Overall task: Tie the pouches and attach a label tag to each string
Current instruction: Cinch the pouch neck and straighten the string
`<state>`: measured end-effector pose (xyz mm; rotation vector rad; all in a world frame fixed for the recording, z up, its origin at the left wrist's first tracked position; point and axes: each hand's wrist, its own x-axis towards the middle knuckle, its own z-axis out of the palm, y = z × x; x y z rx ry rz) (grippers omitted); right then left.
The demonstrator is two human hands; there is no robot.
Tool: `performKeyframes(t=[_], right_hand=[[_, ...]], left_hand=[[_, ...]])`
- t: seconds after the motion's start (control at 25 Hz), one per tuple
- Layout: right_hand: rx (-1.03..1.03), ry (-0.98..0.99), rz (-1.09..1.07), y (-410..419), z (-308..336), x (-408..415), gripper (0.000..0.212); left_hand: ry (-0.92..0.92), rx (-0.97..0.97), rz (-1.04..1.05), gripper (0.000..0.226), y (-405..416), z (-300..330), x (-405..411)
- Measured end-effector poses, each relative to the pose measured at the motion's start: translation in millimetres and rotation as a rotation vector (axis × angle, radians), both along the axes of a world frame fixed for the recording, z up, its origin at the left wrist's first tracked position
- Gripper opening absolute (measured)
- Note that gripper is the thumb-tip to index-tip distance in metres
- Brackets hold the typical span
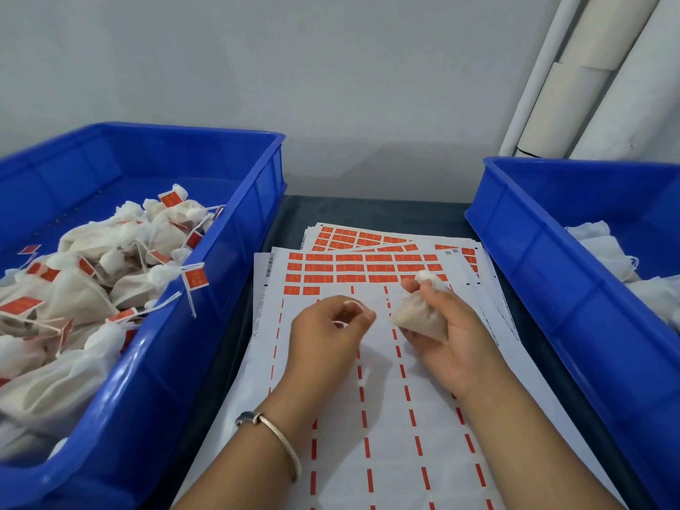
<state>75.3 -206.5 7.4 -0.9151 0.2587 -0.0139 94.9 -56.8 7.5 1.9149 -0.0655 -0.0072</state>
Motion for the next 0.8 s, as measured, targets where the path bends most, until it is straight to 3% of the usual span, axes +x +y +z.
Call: performKeyframes(t=[0.08,0.2,0.36,0.44,0.56,0.8], right_hand=[[-0.292,0.052,-0.067,2.8,-3.3,1.2,0.011],[-0.747,0.014,-0.104,10.5,-5.1,-2.1,0.015],[-1.051,-0.146,0.084,16.0,-8.4,-6.3,0.014],[-1.086,-0.188,0.169,19.4,-7.0,-7.9,0.008],[-1.046,-0.286,0.274,21.7,-3.5,-12.2,0.022],[-0.987,-0.290,0.323,22.0,-4.1,-13.9,0.022]], left_hand=[[-0.143,0.110,-0.123,0.014,-0.3,0.9,-3.9],[-0.258,0.161,-0.213,0.009,1.1,-0.6,-7.3],[-0.314,0.082,-0.187,0.013,3.6,2.9,-5.9],[-0.314,0.019,-0.186,0.019,3.4,4.7,-6.6],[-0.273,-0.069,-0.170,0.020,1.8,6.4,-8.3],[-0.133,-0.116,-0.113,0.018,-0.1,2.5,-5.2]])
